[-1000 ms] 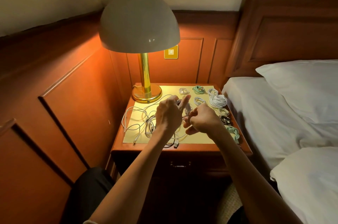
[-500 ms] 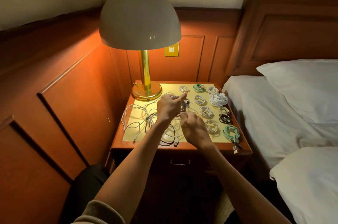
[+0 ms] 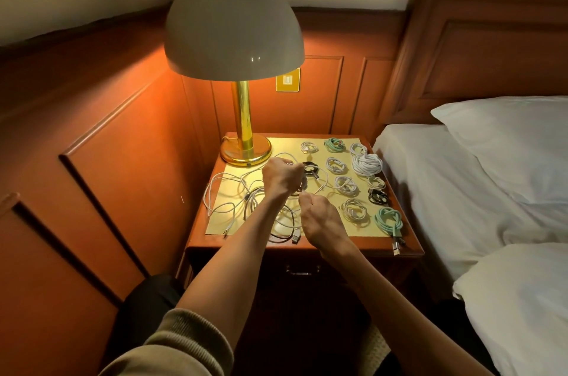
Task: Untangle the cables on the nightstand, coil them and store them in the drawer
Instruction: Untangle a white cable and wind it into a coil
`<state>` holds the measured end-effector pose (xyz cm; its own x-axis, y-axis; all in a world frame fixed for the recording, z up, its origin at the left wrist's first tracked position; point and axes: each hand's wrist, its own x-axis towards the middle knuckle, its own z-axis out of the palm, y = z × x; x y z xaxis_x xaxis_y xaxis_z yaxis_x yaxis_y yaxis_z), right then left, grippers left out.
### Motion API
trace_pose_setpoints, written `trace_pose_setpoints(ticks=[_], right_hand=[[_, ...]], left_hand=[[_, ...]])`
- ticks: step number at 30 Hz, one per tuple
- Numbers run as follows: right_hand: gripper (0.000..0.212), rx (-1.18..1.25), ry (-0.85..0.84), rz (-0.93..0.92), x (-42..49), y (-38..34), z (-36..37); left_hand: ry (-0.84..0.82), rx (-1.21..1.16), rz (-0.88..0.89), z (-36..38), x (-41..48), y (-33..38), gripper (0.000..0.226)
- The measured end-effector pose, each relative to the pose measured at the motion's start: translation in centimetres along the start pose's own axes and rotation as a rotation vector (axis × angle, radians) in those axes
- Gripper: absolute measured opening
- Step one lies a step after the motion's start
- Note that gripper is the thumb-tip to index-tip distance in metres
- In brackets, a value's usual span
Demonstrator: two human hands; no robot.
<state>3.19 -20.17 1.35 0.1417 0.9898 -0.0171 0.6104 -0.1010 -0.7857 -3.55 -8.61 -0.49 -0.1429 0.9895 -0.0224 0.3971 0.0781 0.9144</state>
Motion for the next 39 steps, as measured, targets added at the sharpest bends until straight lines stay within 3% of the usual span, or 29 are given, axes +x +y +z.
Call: trace_pose_setpoints(ticks=[8,10,13,18,20,23,24,30,36,39], right_hand=[[0.046,0.005,0.011,0.022,-0.2,1.3,-0.1],[0.044,0.005,-0.013,0.012,-0.2,1.8,-0.3],[0.039,-0.085,-0.061,0.032,0.4,3.0,-1.0],[0.03,-0.288,0.011,0.128,1.7,4.6,-2.6],[0.048,-0.379,0.062,0.114,1.8,4.7,-3.2],[0.101,-0.532,0.131,-0.001,2.0,4.7,-4.3],[0.104,-0.537,0.129,-0.045,2.3,4.8,-4.6],[0.073,-0.296,0.106,-0.205,3.5,6.1,-5.9],[0.066,-0.16,0.087,-0.202,4.2,7.4,-7.2],[0.069,-0.056,0.099,-0.131,4.7,8.6,-8.2]], left_hand=[[-0.016,0.015,-0.02,1.1,-0.4,-0.2,0.023],[-0.105,-0.024,-0.051,1.0,-0.2,-0.4,0.042],[-0.366,-0.023,-0.165,0.2,-0.3,-0.1,0.074],[-0.535,0.073,-0.152,-0.4,-0.6,-0.2,0.066],[-0.576,0.044,-0.104,-0.4,-0.9,-0.2,0.063],[-0.564,0.058,0.0,-0.2,-1.4,0.4,0.055],[-0.571,0.051,0.019,-0.1,-1.4,0.6,0.052],[-0.676,-0.042,0.01,0.3,-1.2,1.4,0.043],[-0.747,-0.13,-0.057,1.3,-1.0,1.8,0.051],[-0.662,-0.042,-0.054,1.8,0.4,1.2,0.055]])
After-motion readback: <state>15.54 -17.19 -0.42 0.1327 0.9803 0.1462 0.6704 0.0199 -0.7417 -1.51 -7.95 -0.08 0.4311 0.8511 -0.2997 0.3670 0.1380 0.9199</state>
